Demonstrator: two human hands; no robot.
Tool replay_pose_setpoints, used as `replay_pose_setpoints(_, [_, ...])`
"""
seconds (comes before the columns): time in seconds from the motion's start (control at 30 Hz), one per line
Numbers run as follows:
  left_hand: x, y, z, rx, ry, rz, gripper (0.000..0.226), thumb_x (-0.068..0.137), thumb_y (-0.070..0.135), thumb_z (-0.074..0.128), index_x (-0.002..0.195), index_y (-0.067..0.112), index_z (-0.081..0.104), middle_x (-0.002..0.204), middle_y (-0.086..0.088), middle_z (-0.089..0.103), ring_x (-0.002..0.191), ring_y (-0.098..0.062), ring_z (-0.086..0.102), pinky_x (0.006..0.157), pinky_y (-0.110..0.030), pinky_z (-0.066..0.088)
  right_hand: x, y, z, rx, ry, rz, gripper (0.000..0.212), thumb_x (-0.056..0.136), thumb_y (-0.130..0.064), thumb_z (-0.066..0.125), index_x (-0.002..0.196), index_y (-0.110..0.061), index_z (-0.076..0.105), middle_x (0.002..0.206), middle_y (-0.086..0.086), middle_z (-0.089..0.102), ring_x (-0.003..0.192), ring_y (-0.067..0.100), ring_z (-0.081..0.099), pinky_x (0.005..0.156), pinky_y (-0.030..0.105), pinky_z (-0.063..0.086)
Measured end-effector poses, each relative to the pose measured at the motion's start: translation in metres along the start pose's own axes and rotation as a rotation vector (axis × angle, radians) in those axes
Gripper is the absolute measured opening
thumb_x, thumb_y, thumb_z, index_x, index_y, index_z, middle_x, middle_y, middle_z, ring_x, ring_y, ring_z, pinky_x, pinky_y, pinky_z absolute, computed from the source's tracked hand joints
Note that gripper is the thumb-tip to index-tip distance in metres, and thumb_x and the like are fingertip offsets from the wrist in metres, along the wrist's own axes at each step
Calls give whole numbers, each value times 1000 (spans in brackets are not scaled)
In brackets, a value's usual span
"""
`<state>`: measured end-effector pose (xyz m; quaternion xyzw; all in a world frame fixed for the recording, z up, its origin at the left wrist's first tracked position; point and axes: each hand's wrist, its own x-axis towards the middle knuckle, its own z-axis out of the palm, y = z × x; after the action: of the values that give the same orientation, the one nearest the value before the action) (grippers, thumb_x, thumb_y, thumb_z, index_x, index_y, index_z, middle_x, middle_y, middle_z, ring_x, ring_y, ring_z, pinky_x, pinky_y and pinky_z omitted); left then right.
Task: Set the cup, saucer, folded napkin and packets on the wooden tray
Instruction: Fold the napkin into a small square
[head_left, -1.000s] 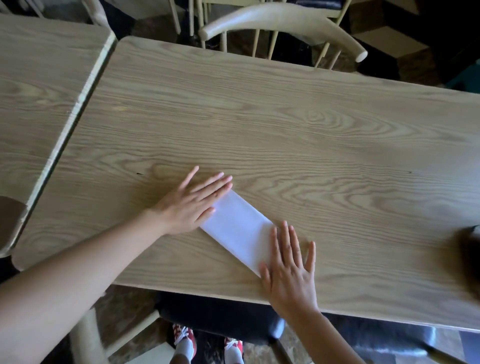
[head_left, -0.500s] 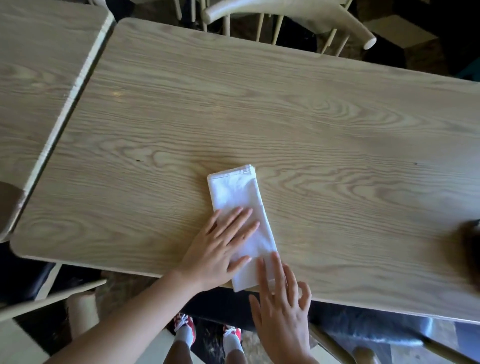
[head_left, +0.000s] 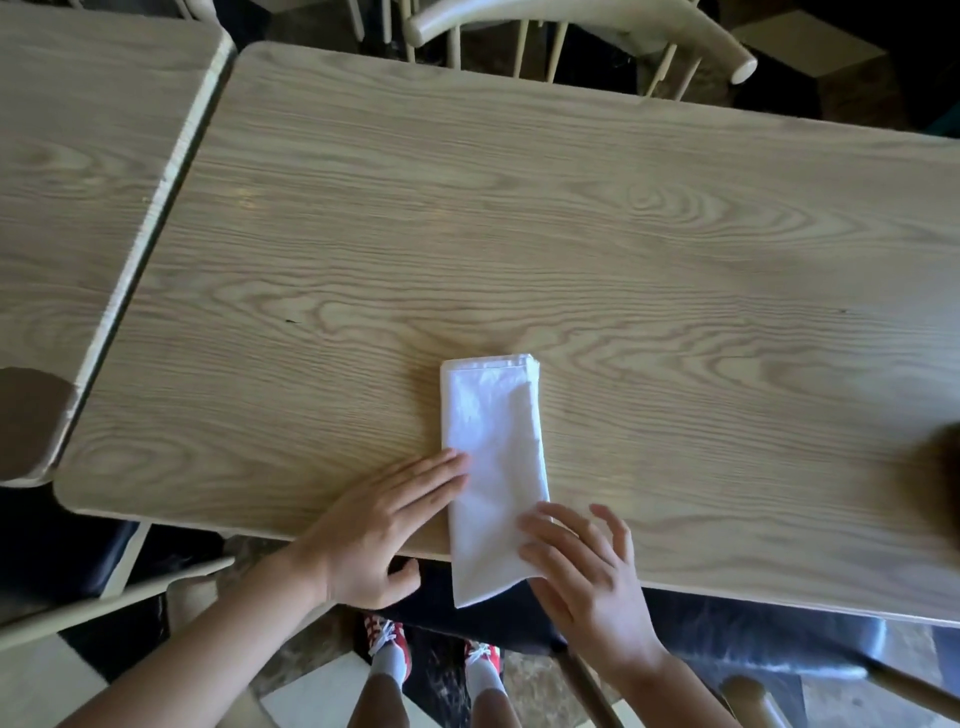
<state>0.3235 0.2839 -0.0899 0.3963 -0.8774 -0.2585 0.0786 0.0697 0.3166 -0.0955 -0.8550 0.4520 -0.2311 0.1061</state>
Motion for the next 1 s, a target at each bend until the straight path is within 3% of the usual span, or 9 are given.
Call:
replay_pose_setpoints(0.1, [-2,1,9,43,126,-46,64,80,30,59,137,8,42,148,-5,36,139,-14,28,111,-35,31,3,5,-3,62,-16,-54,14,84,-23,62,96,-19,56,111,-4,68,115,12,53,99,41,35])
replay_pose_setpoints(0.2, [3,-2,15,83,248,-41,45,86,29,56,126,9,56,139,-2,49,132,-12,41,102,-35,42,1,18,-3,22,-75,-129,34,82,-30,64,112,-17,54,118,-2,65,120,13,51,101,40,35])
replay_pose_setpoints(0.33, [6,3,21,53,325,-80,46,77,29,65,118,8,62,133,-2,54,129,-11,45,101,-35,44,5,34,-7,-2,-96,-173,44,79,-28,66,119,-16,53,131,1,55,128,18,45,101,42,37])
replay_pose_setpoints(0.47, [4,7,21,17,282,-89,62,75,42,68,123,5,57,138,-4,50,133,-13,40,106,-36,38,21,37,-14,48,-75,-236,24,82,-23,59,105,-15,58,122,2,63,124,19,49,103,41,36])
replay_pose_setpoints(0.57, [6,4,21,26,300,-96,47,80,30,63,121,7,59,133,-1,54,130,-11,43,103,-35,41,37,26,-14,189,5,-183,9,87,-22,57,92,-16,60,98,-3,72,107,14,61,100,39,38])
replay_pose_setpoints(0.67, [12,9,21,-54,416,-175,31,85,18,54,113,11,65,124,1,62,121,-7,51,97,-31,46,47,25,-12,197,13,-177,17,83,-29,63,92,-16,59,97,-4,72,106,14,62,99,38,39])
replay_pose_setpoints(0.83, [14,17,24,-235,521,-311,35,83,14,44,111,14,66,123,3,62,116,-9,56,95,-31,46,48,48,-5,16,-41,-154,18,86,-21,56,100,-18,67,113,-5,68,115,18,56,93,39,42])
replay_pose_setpoints(0.93, [16,20,24,-276,550,-326,34,82,16,45,108,12,67,121,2,64,115,-9,57,95,-29,46,52,46,-2,9,7,-141,14,83,-19,62,95,-16,70,107,-5,69,108,19,58,89,35,43])
replay_pose_setpoints(1.0, [16,20,24,-284,561,-340,32,84,20,47,107,12,68,120,3,64,114,-8,58,94,-30,47,53,41,-1,27,40,-105,18,88,-20,54,93,-15,71,101,-6,71,102,17,58,87,33,42])
